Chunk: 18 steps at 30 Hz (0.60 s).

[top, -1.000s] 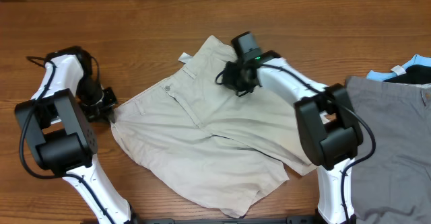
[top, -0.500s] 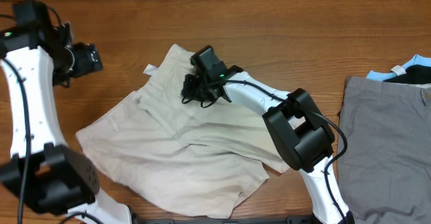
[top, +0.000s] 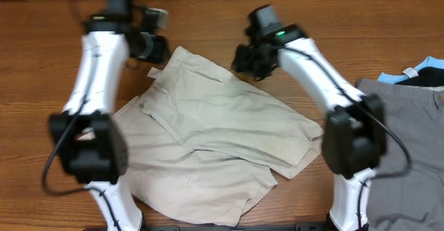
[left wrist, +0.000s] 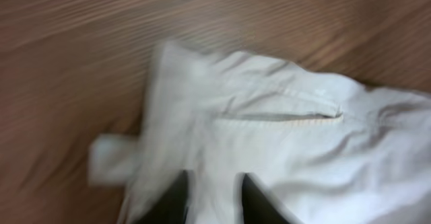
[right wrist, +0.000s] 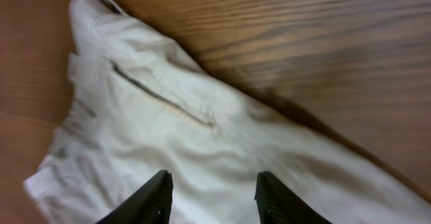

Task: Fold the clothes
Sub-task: 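Lift the shorts by the waistband and lay them flat at table center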

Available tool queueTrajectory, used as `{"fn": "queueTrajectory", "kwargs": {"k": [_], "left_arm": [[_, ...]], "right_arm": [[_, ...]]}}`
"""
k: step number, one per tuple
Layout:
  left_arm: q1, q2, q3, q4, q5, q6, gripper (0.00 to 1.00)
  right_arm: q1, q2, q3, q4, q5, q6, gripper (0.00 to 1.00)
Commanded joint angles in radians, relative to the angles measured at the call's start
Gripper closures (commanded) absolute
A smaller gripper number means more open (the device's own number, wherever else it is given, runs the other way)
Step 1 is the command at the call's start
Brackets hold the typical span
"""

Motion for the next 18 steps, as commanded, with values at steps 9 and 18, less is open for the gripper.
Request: {"fn": "queueTrajectory", "kwargs": {"k": [9,18], "left_arm": [[-0.104,0.221,-0.005,0.132,-0.319,-0.037,0.96],[0.04,0.298,-0.005,0.112,-0.518,-0.194,0.96]], "right_arm": [[-0.15,-0.157,0.03,-0.31,0.09,-0.025,0.5],[-0.159,-0.149,-0.073,-0.338,0.191,-0.067,0.39]]}}
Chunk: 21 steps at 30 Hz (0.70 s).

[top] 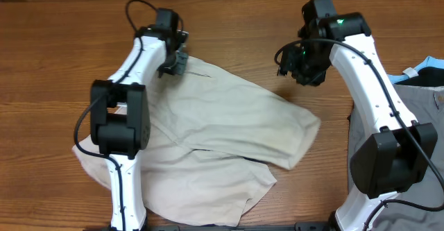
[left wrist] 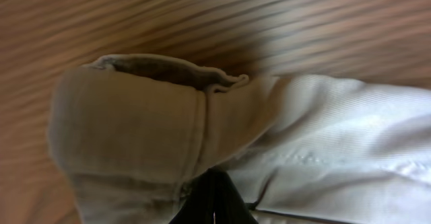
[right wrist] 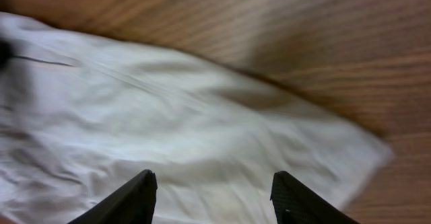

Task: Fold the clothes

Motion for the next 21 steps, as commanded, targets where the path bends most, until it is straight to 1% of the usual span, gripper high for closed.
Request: {"fn": "queueTrajectory", "kwargs": {"k": [1,3,7,9,11,12,15,16,18,21], "left_arm": [[0.112,0.055,-0.008,-0.025,-0.137,-0.09,0.96],[0.153,0.054,-0.002,-0.05,-0.098,-0.091,0.96],[0.212,0.054,0.007,-0.101,-0.141,-0.207,0.96],[0.248,0.054,0.016,-0.117,-0.115,-0.229,0.96],[0.281,0.054,0.032,-0.128,-0.049,-0.229,0.96],[0.29,0.054,0.039,-0.132,-0.019,-0.229,0.96],[0.304,0.053,0.069,-0.139,0.115,-0.166,0.96],[0.304,0.053,0.082,-0.147,0.146,-0.142,0.96],[0.296,0.053,0.107,-0.165,0.164,-0.114,0.96],[0.278,0.053,0.143,-0.186,0.164,-0.103,0.96]], "right_arm": [[0.003,0.009,-0.056,0.024,0.055,-0.017,0.38],[0.003,0.013,-0.107,0.077,0.039,-0.017,0.36],[0.003,0.014,-0.224,0.207,0.003,-0.012,0.36],[0.003,0.014,-0.287,0.302,-0.028,-0.01,0.33],[0.003,0.014,-0.359,0.44,-0.075,-0.01,0.32],[0.003,0.014,-0.385,0.495,-0.102,-0.01,0.34],[0.006,0.014,-0.477,0.705,-0.238,-0.009,0.43],[0.011,0.014,-0.5,0.758,-0.25,-0.003,0.43],[0.026,0.017,-0.536,0.836,-0.228,0.027,0.38],[0.046,0.031,-0.548,0.887,-0.201,0.029,0.38]]}}
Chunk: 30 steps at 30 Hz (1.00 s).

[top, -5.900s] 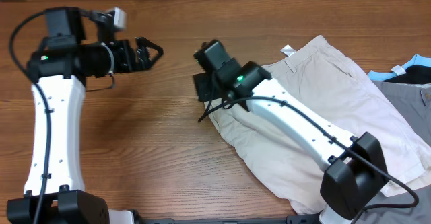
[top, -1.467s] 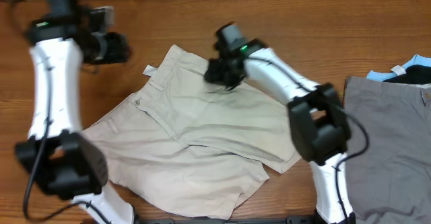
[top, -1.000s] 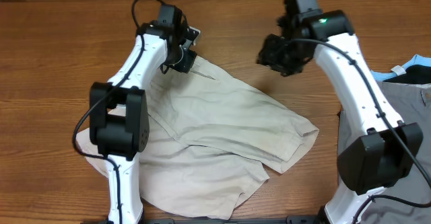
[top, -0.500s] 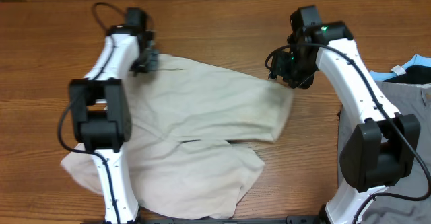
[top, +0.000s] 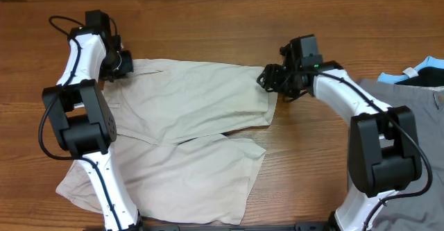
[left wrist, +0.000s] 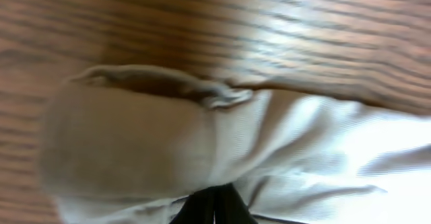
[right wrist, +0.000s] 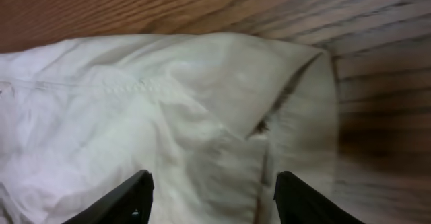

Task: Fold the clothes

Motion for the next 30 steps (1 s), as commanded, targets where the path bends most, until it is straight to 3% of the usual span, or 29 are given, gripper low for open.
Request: {"fn": "queueTrajectory", "kwargs": {"k": [1,5,11,17,20,24,30], "left_arm": [[-0.032,0.018,0.059,-0.014,0.064,0.051,0.96],[-0.049,0.018,0.091,-0.022,0.056,0.05,0.96],[-0.029,0.018,0.105,0.031,0.059,0.006,0.96],[-0.056,0.016,0.139,0.024,0.299,0.149,0.96],[-0.101,0.016,0.153,0.017,0.366,0.196,0.96],[-0.179,0.016,0.157,0.014,0.381,0.263,0.96],[-0.284,0.016,0.164,0.014,0.437,0.35,0.91]], "right_arm": [[0.028,0.022,-0.014,0.035,-0.021,0.014,0.38],[0.034,0.035,-0.013,0.022,-0.013,0.005,0.44],[-0.034,0.034,0.032,-0.255,0.061,-0.171,0.43],[-0.093,0.034,0.037,-0.23,-0.005,-0.164,0.43],[-0.092,0.034,0.037,-0.18,-0.013,-0.108,0.69],[-0.094,0.034,0.037,-0.257,-0.081,-0.147,0.59],[-0.095,0.034,0.037,-0.535,-0.163,-0.372,0.48]]}}
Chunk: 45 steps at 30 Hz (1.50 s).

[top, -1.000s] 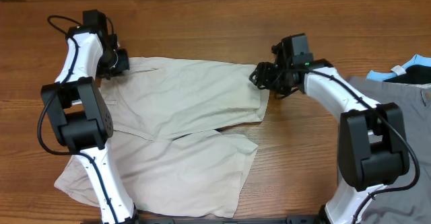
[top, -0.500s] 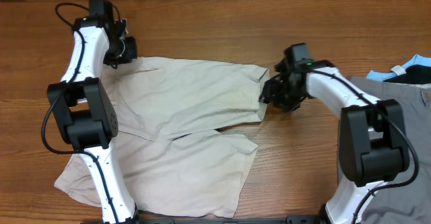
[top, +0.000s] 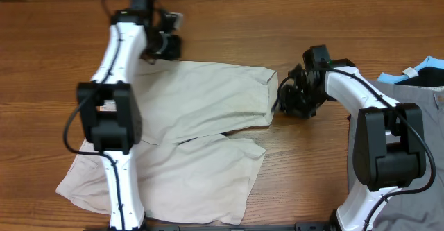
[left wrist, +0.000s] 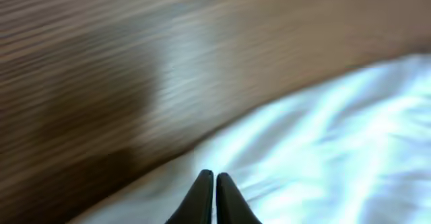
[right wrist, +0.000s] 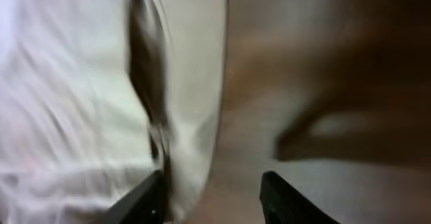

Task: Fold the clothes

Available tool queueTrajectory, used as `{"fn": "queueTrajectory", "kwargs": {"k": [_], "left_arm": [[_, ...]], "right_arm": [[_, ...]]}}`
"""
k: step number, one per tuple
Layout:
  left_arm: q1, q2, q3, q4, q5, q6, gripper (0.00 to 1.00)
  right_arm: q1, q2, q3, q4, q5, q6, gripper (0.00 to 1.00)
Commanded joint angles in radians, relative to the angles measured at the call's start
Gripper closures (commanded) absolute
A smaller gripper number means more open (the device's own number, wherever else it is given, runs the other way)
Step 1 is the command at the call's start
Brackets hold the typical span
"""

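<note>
Beige shorts lie spread flat on the wooden table, one leg pointing right and the other lower down toward the front. My left gripper hangs just past the shorts' top edge. In the left wrist view its fingers are shut together over pale cloth, with nothing between them. My right gripper sits at the right hem of the upper leg. It stands open, with the hem by its left finger and bare wood between the fingers.
A grey garment lies at the right edge of the table, with a blue and black cloth behind it. The right arm's base stands between the shorts and the grey garment.
My left gripper has let go of the waistband corner at the far left and now sits further right, by the top edge, shut and empty. The open right gripper has shifted slightly right and down.
The shorts first lay crumpled on a slant, with both grippers open over their upper end. Then the left gripper was shut on the waistband corner. Then the shorts were stretched out flat, the left gripper holding the waistband far left. Now both grippers are free of the cloth.
</note>
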Motion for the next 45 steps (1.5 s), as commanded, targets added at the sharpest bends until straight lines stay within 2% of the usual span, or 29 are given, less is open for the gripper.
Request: {"fn": "queueTrajectory", "kwargs": {"k": [1,5,12,23,29,32,34,39,45], "left_arm": [[-0.044,0.012,0.029,-0.003,0.062,0.08,0.91],[-0.092,0.013,0.029,-0.007,0.062,0.105,0.87],[-0.154,0.016,0.028,-0.019,0.051,0.138,0.82],[-0.184,0.064,0.027,-0.016,0.036,0.137,0.82],[-0.188,0.067,0.027,-0.016,0.036,0.137,0.8],[-0.188,0.067,0.027,-0.016,0.035,0.137,0.79],[-0.188,0.067,0.027,-0.015,0.029,0.137,0.79],[-0.187,0.067,0.027,-0.015,0.026,0.137,0.79],[-0.187,0.067,0.027,-0.01,0.025,0.137,0.78]], "right_arm": [[0.002,0.008,0.013,-0.075,-0.09,-0.167,0.47],[0.013,0.008,0.013,-0.116,-0.156,-0.244,0.45],[0.029,0.008,0.009,-0.01,-0.168,-0.24,0.45],[0.106,0.009,-0.013,0.026,-0.203,-0.239,0.46],[0.18,0.009,-0.013,0.027,-0.14,-0.231,0.7],[0.185,0.009,-0.013,-0.006,-0.068,-0.214,0.89],[0.178,0.008,-0.013,-0.017,-0.018,-0.18,0.94],[0.135,-0.023,-0.013,-0.05,0.011,-0.179,0.96],[0.098,-0.05,-0.013,-0.142,0.138,-0.179,0.96]]}}
